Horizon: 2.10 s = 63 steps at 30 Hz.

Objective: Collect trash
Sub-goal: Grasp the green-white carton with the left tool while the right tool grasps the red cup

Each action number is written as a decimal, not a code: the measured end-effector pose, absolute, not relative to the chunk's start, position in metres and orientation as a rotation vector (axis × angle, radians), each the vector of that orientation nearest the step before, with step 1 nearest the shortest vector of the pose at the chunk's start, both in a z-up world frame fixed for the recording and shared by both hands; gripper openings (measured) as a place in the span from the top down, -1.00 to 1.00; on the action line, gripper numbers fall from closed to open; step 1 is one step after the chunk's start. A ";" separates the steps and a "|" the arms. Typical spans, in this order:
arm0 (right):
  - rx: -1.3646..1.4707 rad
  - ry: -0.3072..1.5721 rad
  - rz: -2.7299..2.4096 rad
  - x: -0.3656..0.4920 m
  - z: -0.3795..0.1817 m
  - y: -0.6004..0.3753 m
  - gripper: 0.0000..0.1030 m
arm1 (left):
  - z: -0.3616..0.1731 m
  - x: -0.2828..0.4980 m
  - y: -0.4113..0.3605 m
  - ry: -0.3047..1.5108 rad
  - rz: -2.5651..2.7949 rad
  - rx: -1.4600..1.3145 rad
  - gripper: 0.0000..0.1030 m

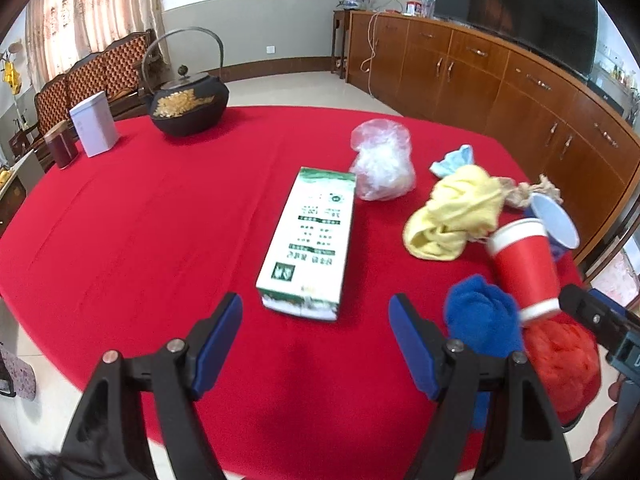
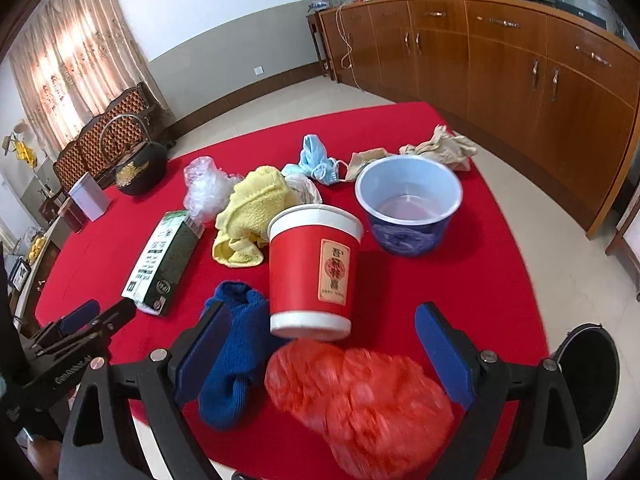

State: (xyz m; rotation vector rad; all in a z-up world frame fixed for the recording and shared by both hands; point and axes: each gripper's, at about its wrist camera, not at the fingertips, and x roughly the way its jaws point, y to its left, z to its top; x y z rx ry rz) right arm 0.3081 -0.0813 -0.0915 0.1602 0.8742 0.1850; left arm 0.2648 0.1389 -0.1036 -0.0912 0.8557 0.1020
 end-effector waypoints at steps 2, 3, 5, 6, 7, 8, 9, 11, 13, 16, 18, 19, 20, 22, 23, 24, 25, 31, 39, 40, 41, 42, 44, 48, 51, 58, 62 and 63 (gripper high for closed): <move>0.155 0.882 0.183 0.318 -0.097 -0.077 -0.83 | -0.109 0.273 0.141 0.863 0.104 -0.097 -0.50; 0.155 0.886 0.183 0.321 -0.100 -0.076 -0.83 | -0.112 0.277 0.143 0.866 0.106 -0.099 -0.50; 0.159 0.898 0.188 0.329 -0.105 -0.072 -0.83 | -0.115 0.283 0.145 0.870 0.109 -0.100 -0.50; 0.158 0.901 0.188 0.331 -0.106 -0.071 -0.83 | -0.117 0.286 0.146 0.871 0.113 -0.099 -0.50; 0.156 0.906 0.189 0.334 -0.109 -0.070 -0.83 | -0.118 0.289 0.147 0.874 0.114 -0.100 -0.50; 0.153 0.910 0.190 0.336 -0.111 -0.068 -0.83 | -0.119 0.292 0.147 0.877 0.112 -0.102 -0.50; 0.149 0.917 0.189 0.339 -0.114 -0.066 -0.83 | -0.121 0.294 0.147 0.882 0.108 -0.103 -0.50; 0.155 0.922 0.188 0.341 -0.118 -0.066 -0.83 | -0.124 0.299 0.148 0.887 0.110 -0.099 -0.50; 0.158 0.925 0.184 0.343 -0.121 -0.065 -0.83 | -0.128 0.303 0.148 0.895 0.107 -0.099 -0.50; 0.156 0.931 0.181 0.347 -0.124 -0.063 -0.81 | -0.132 0.307 0.146 0.901 0.096 -0.104 -0.50; 0.161 0.933 0.179 0.350 -0.127 -0.063 -0.76 | -0.134 0.310 0.145 0.905 0.089 -0.104 -0.49; 0.164 0.936 0.181 0.351 -0.128 -0.064 -0.71 | -0.136 0.310 0.144 0.906 0.089 -0.109 -0.47; 0.168 0.939 0.182 0.352 -0.129 -0.064 -0.68 | -0.136 0.310 0.144 0.905 0.090 -0.114 -0.45; 0.171 0.949 0.187 0.354 -0.132 -0.063 -0.53 | -0.137 0.311 0.143 0.907 0.089 -0.120 -0.30; 0.171 0.952 0.190 0.355 -0.133 -0.062 -0.48 | -0.138 0.312 0.144 0.909 0.087 -0.121 -0.26; 0.170 0.953 0.191 0.356 -0.133 -0.062 -0.36 | -0.139 0.312 0.142 0.912 0.080 -0.122 -0.19; 0.170 0.955 0.194 0.356 -0.134 -0.062 -0.27 | -0.139 0.312 0.141 0.909 0.079 -0.119 -0.18; 0.176 0.941 0.209 0.354 -0.132 -0.061 -0.20 | -0.134 0.305 0.144 0.868 0.067 -0.128 -0.06; 0.156 0.866 0.230 0.338 -0.107 -0.059 -0.18 | -0.112 0.277 0.151 0.815 0.048 -0.148 -0.06; 0.156 0.859 0.234 0.334 -0.103 -0.060 -0.18 | -0.109 0.271 0.151 0.810 0.045 -0.148 -0.06; 0.156 0.854 0.237 0.331 -0.100 -0.061 -0.18 | -0.106 0.265 0.149 0.806 0.042 -0.144 -0.06; 0.157 0.848 0.242 0.327 -0.096 -0.062 -0.18 | -0.103 0.263 0.149 0.804 0.039 -0.145 -0.06; 0.155 0.835 0.249 0.319 -0.088 -0.064 -0.18 | -0.098 0.254 0.147 0.798 0.030 -0.152 -0.05; 0.151 0.807 0.251 0.300 -0.072 -0.073 -0.18 | -0.084 0.239 0.141 0.778 0.010 -0.155 -0.06; 0.160 0.791 0.244 0.284 -0.061 -0.084 -0.18 | -0.073 0.227 0.131 0.763 -0.017 -0.157 -0.06; 0.170 0.751 0.208 0.248 -0.041 -0.117 -0.18 | -0.054 0.206 0.098 0.742 -0.091 -0.147 -0.06; 0.185 0.739 0.171 0.230 -0.034 -0.144 -0.18 | -0.049 0.196 0.072 0.732 -0.143 -0.129 -0.06; 0.187 0.736 0.160 0.225 -0.033 -0.151 -0.18 | -0.048 0.194 0.065 0.733 -0.157 -0.126 -0.06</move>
